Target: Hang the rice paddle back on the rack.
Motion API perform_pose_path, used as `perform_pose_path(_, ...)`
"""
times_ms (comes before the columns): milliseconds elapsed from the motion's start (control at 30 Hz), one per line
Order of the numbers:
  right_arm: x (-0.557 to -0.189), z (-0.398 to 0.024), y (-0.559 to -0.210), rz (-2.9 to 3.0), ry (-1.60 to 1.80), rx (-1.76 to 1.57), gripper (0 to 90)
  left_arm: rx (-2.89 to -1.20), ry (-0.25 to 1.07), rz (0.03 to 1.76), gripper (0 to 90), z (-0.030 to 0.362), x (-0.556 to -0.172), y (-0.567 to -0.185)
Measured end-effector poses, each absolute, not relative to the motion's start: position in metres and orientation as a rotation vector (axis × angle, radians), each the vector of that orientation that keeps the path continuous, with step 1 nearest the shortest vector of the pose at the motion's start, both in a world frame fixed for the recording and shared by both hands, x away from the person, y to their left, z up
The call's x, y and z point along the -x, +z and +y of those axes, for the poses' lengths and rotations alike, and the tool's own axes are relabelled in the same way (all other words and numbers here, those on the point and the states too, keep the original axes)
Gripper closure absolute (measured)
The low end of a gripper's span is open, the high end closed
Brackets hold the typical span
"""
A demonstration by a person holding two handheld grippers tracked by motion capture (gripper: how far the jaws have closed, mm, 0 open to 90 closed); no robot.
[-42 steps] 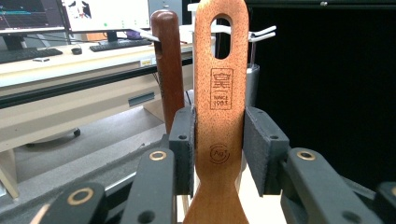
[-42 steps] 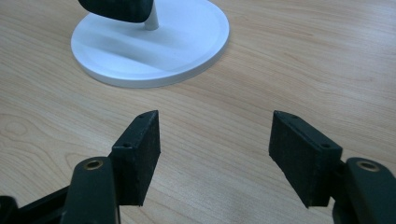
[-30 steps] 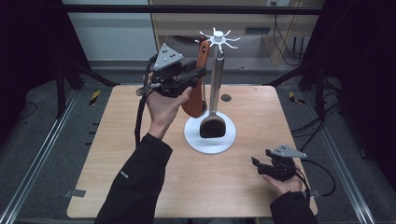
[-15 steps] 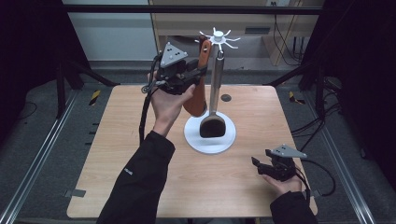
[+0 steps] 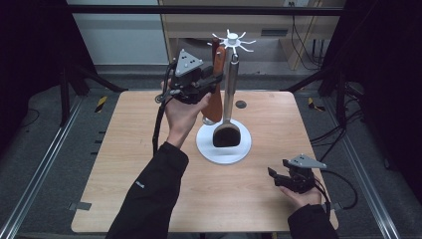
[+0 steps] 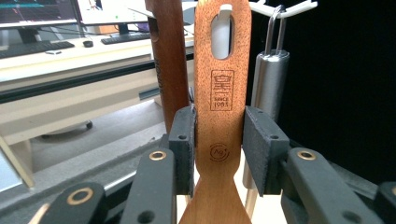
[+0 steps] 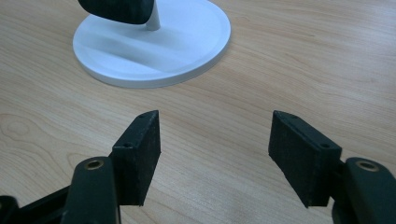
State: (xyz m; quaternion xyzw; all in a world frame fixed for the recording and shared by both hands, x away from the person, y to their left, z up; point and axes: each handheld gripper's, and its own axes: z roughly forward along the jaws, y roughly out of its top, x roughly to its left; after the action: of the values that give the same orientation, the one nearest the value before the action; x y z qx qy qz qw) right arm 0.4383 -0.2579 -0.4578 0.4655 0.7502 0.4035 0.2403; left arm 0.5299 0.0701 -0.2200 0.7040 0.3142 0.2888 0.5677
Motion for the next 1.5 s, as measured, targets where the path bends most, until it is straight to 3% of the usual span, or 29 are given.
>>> perform_pose_path(833,-0.439,-0.258,-0.458,2.049,1.097,-1.269,34.1,-1.675,0.705,0.755,65.2,0.072,-0.530,-0.230)
perform_pose_path(1500,-0.439,-0.259,-0.458,2.043,1.090,-1.281,33.1,-1.716,0.621,0.793,53.1,0.124,-0.500,-0.287)
